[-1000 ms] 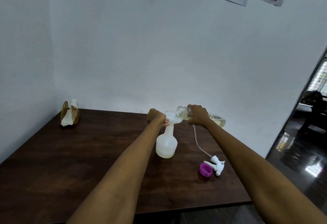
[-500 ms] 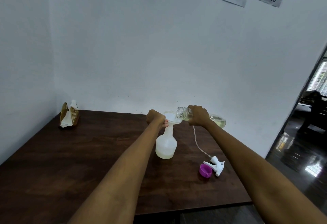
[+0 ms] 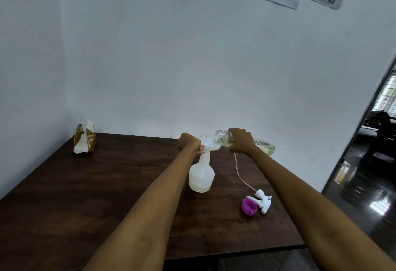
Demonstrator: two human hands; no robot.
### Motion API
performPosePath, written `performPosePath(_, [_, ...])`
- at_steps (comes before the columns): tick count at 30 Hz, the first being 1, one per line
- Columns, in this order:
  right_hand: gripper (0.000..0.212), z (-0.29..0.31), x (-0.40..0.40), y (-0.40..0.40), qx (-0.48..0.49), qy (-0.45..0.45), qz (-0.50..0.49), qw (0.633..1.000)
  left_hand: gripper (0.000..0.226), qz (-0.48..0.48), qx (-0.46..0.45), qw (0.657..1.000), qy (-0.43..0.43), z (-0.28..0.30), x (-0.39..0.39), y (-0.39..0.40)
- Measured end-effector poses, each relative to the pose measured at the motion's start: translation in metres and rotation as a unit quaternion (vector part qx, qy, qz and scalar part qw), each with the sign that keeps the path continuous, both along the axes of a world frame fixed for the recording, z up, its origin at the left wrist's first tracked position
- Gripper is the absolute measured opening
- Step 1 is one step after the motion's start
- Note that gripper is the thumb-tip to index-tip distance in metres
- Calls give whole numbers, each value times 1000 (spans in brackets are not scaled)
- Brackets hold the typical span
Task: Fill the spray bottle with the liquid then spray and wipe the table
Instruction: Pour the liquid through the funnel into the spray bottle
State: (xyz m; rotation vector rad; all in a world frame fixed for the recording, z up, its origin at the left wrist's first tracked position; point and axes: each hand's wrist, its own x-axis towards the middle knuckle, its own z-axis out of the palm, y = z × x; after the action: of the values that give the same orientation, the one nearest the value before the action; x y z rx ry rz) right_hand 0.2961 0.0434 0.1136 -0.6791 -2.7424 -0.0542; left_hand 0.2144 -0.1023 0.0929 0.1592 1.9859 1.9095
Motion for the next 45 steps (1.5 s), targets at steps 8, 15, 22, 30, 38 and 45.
performPosePath(8, [42, 0, -1, -1, 1, -3, 0, 1000, 33, -18, -1, 1000, -11, 0, -1, 2])
performPosePath(15, [42, -1, -1, 1, -3, 2, 0, 1000, 34, -19, 0, 1000, -11, 0, -2, 3])
performPosePath(22, [43, -1, 0, 2, 6, -5, -4, 1000, 32, -12, -1, 1000, -11, -2, -3, 3])
performPosePath(30, [44, -3, -1, 0, -3, -4, 0, 1000, 32, -14, 4, 1000, -11, -2, -1, 2])
performPosePath(38, [43, -4, -1, 0, 3, -1, -2, 1000, 35, -22, 11, 1000, -10, 1, 4, -1])
performPosePath(45, [46, -3, -2, 1, 6, -4, -1, 1000, 33, -20, 7, 1000, -8, 3, 7, -3])
